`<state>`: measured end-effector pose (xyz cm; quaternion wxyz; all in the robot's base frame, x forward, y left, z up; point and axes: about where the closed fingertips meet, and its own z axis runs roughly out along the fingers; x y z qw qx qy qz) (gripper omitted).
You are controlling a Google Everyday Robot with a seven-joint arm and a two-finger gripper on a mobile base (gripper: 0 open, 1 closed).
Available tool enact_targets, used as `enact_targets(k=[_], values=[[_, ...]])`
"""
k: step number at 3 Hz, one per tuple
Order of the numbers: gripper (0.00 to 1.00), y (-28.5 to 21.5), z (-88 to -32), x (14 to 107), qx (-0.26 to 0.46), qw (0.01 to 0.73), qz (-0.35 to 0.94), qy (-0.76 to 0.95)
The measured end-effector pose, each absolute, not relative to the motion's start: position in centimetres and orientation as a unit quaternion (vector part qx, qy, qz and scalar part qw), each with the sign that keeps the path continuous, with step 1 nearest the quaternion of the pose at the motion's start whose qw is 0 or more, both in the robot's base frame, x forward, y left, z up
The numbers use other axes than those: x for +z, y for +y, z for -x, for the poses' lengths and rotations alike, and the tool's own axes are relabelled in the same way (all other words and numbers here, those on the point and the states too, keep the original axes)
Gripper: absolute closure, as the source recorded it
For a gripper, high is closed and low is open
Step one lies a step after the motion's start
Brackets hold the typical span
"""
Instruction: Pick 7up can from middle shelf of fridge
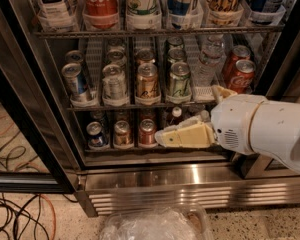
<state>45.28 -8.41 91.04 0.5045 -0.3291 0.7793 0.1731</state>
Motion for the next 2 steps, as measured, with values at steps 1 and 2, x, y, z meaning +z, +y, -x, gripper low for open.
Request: enact_targets(k=[1,2], values=[[0.00,-8.40,-45.28,91.04,0.173,0.504,0.329,0.779],[0.00,-8.02,-45.94,90.50,0.154,0.519,0.337,0.770]])
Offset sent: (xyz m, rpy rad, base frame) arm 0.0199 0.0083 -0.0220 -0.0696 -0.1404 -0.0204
